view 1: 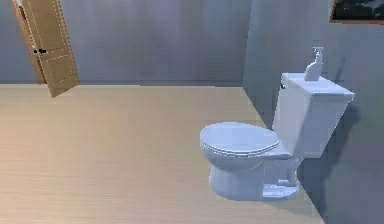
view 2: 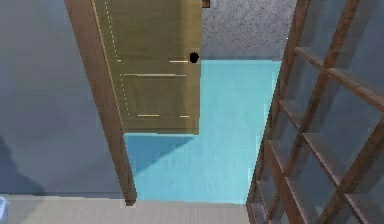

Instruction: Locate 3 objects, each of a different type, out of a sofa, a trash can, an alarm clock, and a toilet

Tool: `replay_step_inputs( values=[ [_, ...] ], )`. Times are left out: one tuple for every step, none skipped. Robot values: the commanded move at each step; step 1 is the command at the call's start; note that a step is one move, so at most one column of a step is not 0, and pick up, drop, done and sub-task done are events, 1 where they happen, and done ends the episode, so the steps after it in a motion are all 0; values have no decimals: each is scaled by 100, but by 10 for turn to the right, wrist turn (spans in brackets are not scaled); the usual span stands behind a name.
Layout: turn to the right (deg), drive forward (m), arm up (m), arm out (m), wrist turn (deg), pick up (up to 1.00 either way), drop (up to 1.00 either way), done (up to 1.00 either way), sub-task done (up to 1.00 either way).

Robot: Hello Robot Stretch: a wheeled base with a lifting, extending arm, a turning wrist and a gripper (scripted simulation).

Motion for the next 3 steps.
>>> replay_step_inputs(
  values=[
    [0, 10, 0, 0, 0, 0, 0, 0, 0],
    [30, 0, 0, 0, 0, 0, 0, 0, 0],
    [0, 50, 0, 0, 0, 0, 0, 0, 0]
  ],
)
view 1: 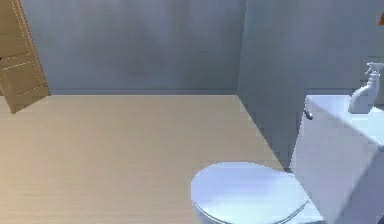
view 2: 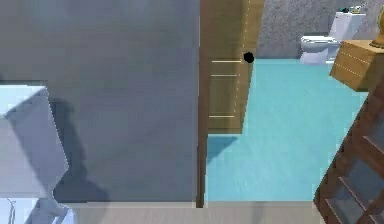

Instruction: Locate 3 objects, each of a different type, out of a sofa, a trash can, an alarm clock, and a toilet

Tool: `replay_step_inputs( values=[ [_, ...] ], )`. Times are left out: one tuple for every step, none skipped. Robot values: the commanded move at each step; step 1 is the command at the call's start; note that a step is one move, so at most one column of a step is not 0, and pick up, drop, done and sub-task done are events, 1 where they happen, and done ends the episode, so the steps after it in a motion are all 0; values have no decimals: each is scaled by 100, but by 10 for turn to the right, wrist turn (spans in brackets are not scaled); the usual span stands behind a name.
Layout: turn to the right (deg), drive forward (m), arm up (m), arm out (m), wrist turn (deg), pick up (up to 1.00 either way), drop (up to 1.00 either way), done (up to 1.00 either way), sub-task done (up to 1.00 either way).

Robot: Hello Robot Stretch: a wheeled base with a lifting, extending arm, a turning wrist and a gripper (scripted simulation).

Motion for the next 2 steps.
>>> replay_step_inputs(
  values=[
    [270, 0, 0, 0, 0, 0, 0, 0, 0],
    [0, 0, 0, 0, 0, 0, 0, 0, 100]
  ],
)
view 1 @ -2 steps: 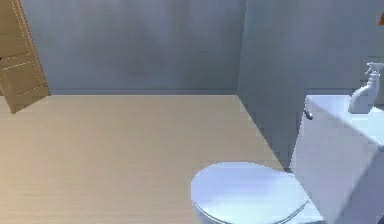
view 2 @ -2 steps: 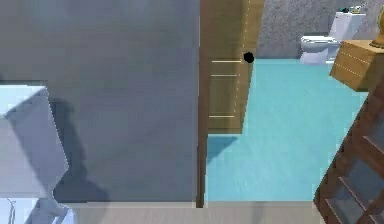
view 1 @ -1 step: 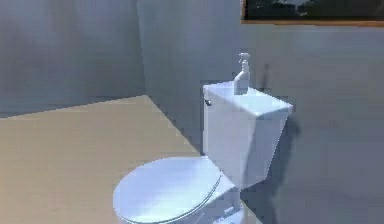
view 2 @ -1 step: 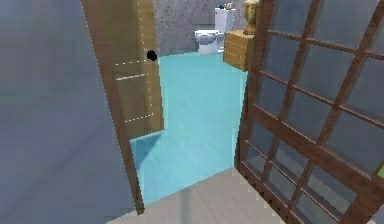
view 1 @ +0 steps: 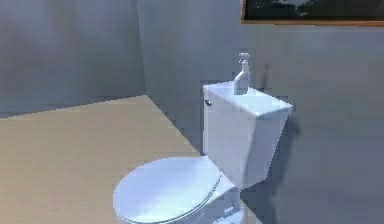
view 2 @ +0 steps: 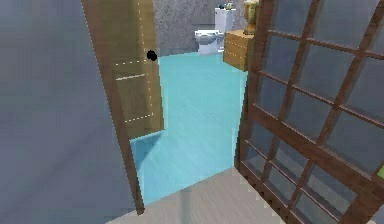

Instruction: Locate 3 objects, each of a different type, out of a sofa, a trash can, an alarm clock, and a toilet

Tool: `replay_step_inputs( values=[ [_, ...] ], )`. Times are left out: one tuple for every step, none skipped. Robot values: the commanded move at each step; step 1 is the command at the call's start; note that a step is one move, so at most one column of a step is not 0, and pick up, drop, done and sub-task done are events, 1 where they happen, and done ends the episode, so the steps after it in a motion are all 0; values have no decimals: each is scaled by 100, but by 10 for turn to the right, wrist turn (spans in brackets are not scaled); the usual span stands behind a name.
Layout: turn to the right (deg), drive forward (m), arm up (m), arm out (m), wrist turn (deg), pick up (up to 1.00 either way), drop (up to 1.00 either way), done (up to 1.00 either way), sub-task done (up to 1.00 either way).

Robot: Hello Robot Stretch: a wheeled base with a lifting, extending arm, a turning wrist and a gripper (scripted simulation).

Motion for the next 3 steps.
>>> replay_step_inputs(
  values=[
    [450, 0, 0, 0, 0, 0, 0, 0, 0],
    [450, 0, 0, 0, 0, 0, 0, 0, 0],
    [150, 0, 0, 0, 0, 0, 0, 0, 0]
  ],
)
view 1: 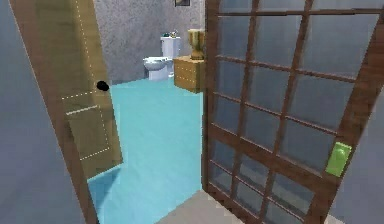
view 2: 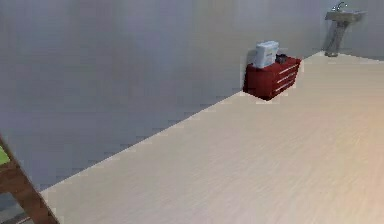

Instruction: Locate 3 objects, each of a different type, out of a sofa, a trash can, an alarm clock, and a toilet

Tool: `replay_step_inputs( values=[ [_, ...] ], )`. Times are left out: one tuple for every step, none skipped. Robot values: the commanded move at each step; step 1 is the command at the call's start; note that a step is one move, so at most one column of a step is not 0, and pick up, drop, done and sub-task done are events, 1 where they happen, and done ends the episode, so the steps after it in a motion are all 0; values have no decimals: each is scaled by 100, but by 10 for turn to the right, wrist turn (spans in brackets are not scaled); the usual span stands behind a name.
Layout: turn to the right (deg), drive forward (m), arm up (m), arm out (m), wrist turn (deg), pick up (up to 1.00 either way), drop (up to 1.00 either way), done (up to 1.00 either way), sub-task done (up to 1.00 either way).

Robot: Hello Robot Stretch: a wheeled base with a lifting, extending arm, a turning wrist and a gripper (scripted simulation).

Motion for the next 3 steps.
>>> replay_step_inputs(
  values=[
    [0, 40, 0, 0, 0, 0, 0, 0, 0],
    [-180, 0, 0, 0, 0, 0, 0, 0, 0],
    [0, 80, 0, 0, 0, 0, 0, 0, 0]
  ],
)
